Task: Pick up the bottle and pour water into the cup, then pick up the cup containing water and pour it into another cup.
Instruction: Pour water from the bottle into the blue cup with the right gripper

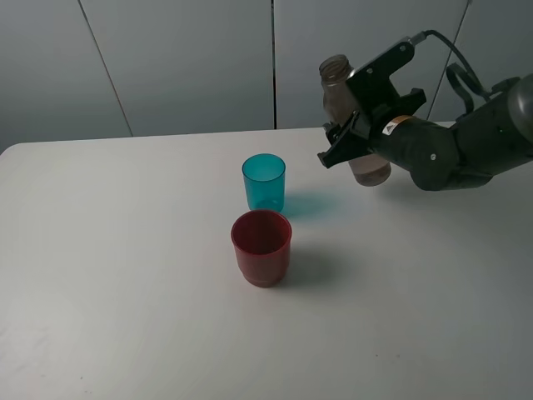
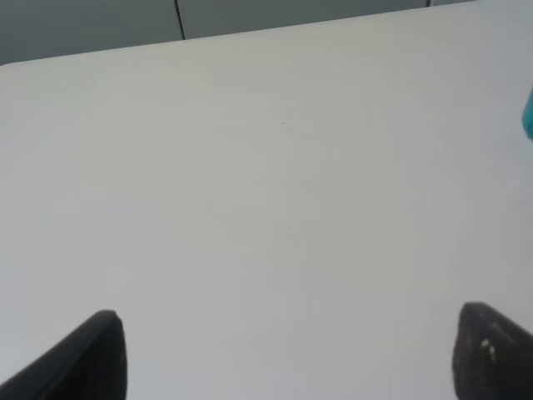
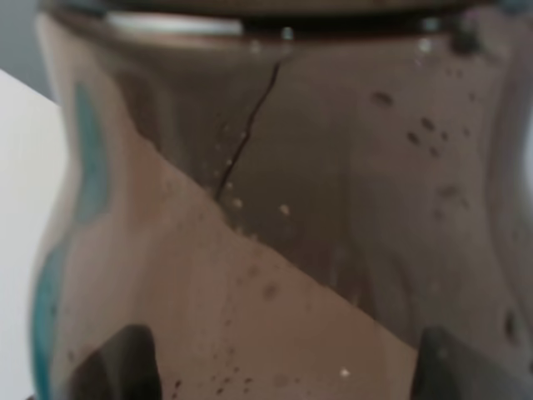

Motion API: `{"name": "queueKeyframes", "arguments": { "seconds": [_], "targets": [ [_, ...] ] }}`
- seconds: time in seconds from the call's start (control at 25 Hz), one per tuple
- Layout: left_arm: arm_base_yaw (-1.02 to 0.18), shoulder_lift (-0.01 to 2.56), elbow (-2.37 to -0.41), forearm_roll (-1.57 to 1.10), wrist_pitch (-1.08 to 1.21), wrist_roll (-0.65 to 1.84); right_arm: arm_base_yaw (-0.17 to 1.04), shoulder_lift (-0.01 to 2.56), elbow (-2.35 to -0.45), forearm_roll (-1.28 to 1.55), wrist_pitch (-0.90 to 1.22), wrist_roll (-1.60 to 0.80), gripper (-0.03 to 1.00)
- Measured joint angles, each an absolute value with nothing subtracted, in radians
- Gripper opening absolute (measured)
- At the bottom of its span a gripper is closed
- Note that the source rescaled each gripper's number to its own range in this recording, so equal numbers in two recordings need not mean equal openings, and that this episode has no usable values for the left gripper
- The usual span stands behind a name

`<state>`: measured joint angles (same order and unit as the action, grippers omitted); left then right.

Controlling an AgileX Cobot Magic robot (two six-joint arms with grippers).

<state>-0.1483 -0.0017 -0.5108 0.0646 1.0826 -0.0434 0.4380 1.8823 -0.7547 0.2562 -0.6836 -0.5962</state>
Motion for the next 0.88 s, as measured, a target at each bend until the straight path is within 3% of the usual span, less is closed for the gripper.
{"name": "queueKeyframes", "arguments": {
  "seconds": [0.88],
  "targets": [
    [-0.148,-0.002,-0.511,0.065,1.083,-0.043,0.493,1.878,-0.823,0.287,-0.558,-1.306,0.00]
  ]
}}
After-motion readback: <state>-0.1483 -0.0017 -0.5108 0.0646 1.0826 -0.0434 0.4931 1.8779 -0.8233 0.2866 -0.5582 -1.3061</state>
